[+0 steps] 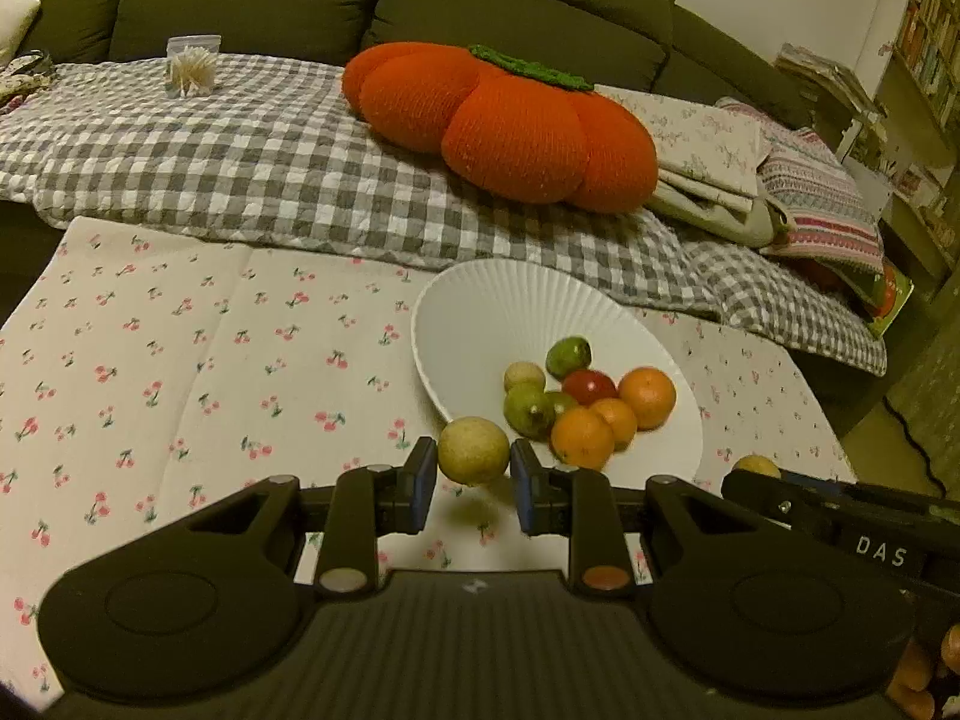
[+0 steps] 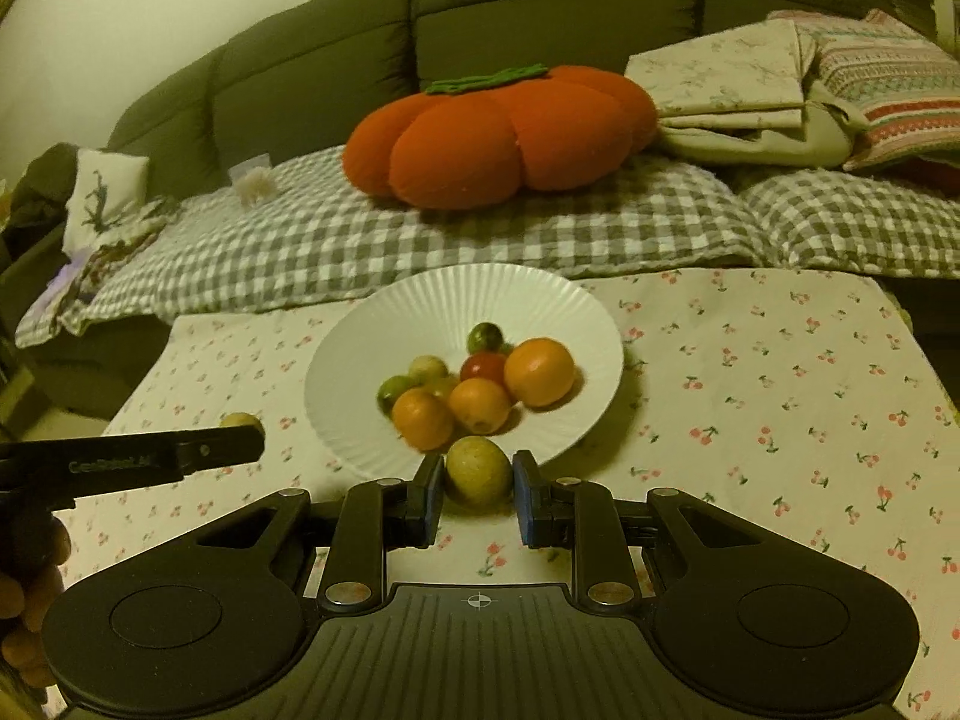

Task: Organize fruits
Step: 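Carry both plums over the white bowl, then open both tools to release the plums into the bowl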

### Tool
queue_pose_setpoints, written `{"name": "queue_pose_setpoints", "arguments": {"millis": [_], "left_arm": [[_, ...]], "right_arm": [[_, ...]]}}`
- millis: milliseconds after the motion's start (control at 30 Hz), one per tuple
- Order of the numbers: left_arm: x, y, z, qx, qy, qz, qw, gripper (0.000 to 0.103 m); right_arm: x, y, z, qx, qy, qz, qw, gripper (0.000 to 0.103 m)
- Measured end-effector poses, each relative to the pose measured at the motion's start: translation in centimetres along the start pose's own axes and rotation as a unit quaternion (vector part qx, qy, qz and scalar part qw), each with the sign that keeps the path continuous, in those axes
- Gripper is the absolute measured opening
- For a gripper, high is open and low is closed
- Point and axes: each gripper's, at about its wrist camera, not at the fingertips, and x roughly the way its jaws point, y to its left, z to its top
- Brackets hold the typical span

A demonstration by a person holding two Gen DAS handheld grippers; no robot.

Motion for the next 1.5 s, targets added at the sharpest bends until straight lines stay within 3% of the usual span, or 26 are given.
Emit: {"name": "queue_pose_setpoints", "arguments": {"millis": [300, 733, 1067, 1200, 1500], "left_arm": [[2.8, 0.1, 2.8, 0.005, -0.014, -0.020, 0.9997, 0.025], [9.0, -0.6, 4.3, 0.006, 0.012, -0.039, 0.9992, 0.025], [11.1, -1.4, 4.1, 0.013, 0.024, -0.049, 0.9984, 0.025], [10.9, -1.5, 4.2, 0.013, 0.021, -0.048, 0.9985, 0.038], [8.5, -0.9, 4.5, -0.006, 0.006, -0.038, 0.9992, 0.047]], "right_arm": [[2.1, -1.8, 2.5, 0.041, -0.005, 0.009, 0.999, 0.022], [7.7, -3.3, 6.9, 0.033, -0.014, -0.012, 0.999, 0.023], [11.0, -3.3, 6.9, 0.015, 0.009, -0.012, 1.000, 0.023], [11.5, -3.4, 6.5, 0.024, 0.015, -0.001, 1.000, 0.026], [10.2, -3.6, 6.7, 0.052, 0.005, 0.008, 0.999, 0.031]]}}
